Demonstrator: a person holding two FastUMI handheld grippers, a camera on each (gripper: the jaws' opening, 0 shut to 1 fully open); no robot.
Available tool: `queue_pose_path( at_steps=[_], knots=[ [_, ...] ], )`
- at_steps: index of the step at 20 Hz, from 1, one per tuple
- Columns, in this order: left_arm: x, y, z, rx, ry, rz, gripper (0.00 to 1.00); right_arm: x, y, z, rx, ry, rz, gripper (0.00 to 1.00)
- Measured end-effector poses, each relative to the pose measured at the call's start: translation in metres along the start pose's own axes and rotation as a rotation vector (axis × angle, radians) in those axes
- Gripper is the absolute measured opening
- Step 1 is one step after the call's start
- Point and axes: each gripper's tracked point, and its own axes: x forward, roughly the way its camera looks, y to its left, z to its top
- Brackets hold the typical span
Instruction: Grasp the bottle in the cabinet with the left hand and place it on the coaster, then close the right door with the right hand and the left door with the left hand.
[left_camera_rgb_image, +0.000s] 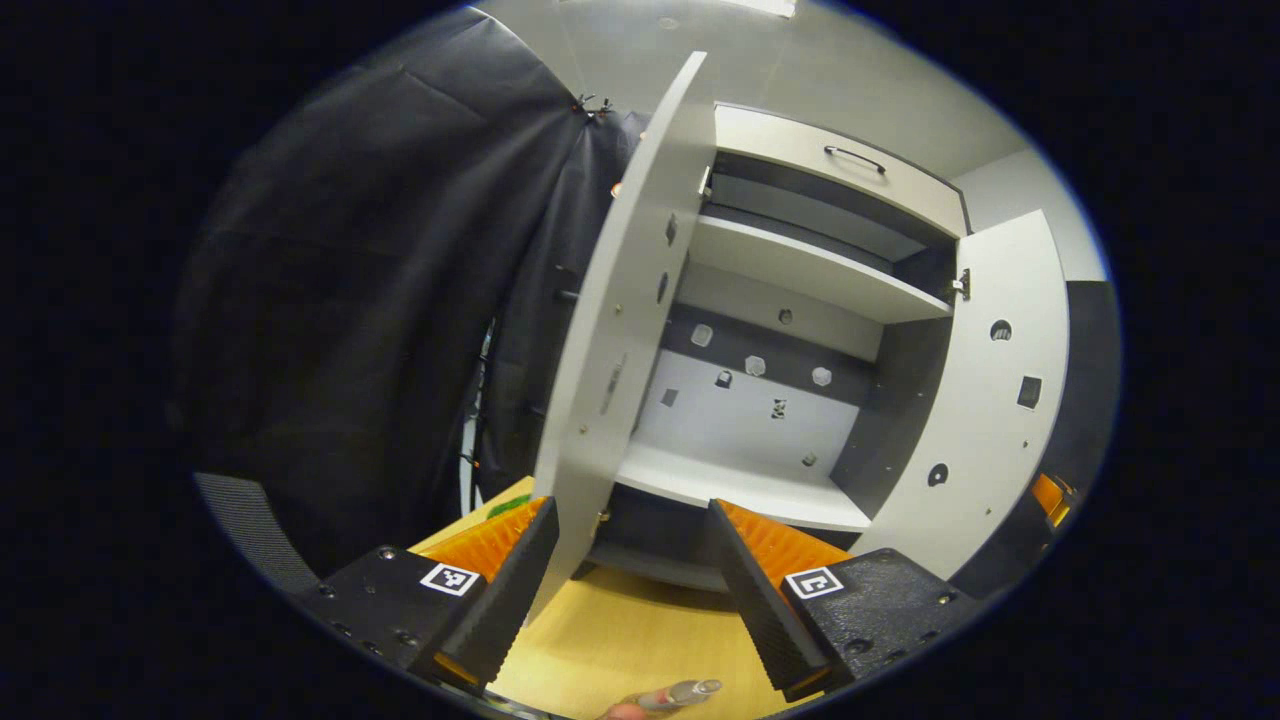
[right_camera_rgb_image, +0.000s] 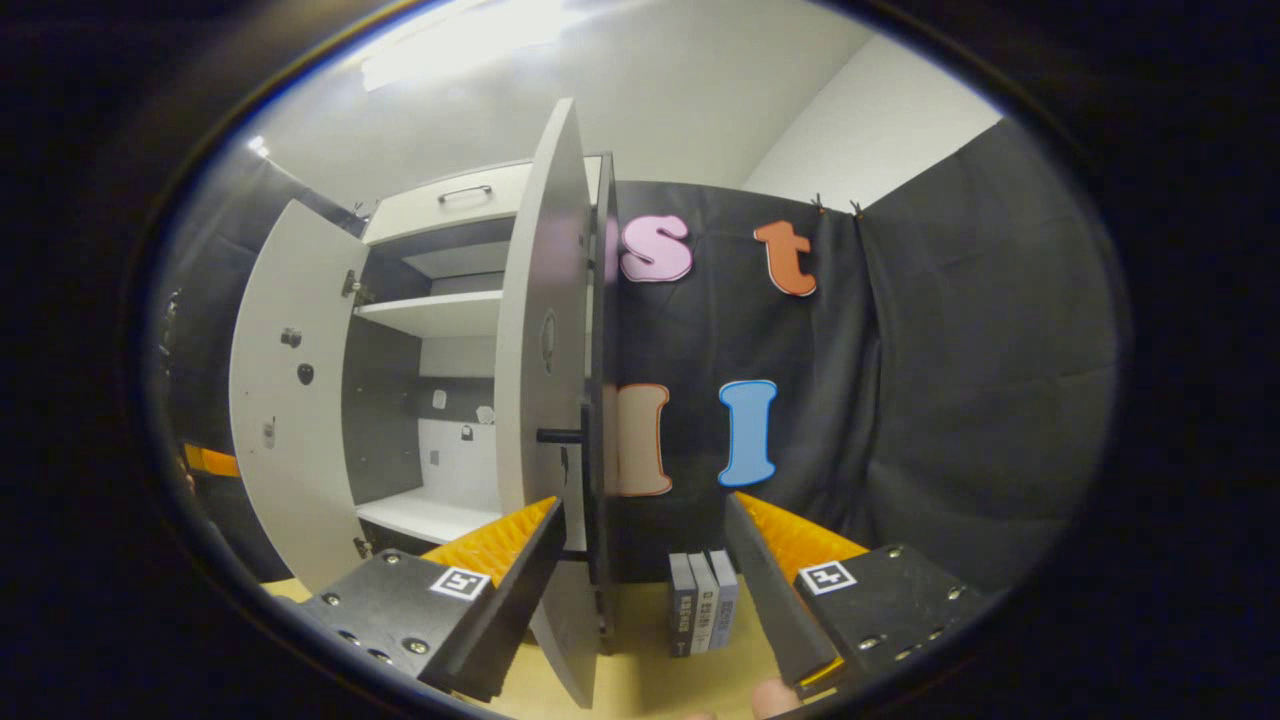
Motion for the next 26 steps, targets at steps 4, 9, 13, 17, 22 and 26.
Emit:
queue_pose_path(
  at_steps=[4,9,13,17,22,26],
  knots=[
    [-0.016,0.033,0.013,0.027,-0.031,0.080,0.95,0.010,0.004,0.005,-0.009,-0.018,0.004,0.96],
    [-0.022,0.054,0.016,0.046,-0.042,0.132,0.95,0.019,0.012,0.008,-0.020,-0.022,0.007,0.96],
    [-0.018,0.058,0.018,0.053,-0.041,0.129,0.95,0.023,0.010,0.009,-0.009,-0.016,0.002,0.96],
    [-0.010,0.062,0.020,0.060,-0.044,0.136,0.95,0.024,0.014,0.010,-0.012,-0.023,0.010,0.96],
    [0.001,0.064,0.025,0.071,-0.055,0.126,0.95,0.022,0.021,0.013,-0.054,-0.041,-0.004,0.96],
    [0.006,0.068,0.030,0.072,-0.073,0.125,0.95,0.023,0.032,0.011,-0.041,-0.032,0.015,0.95]
  ],
)
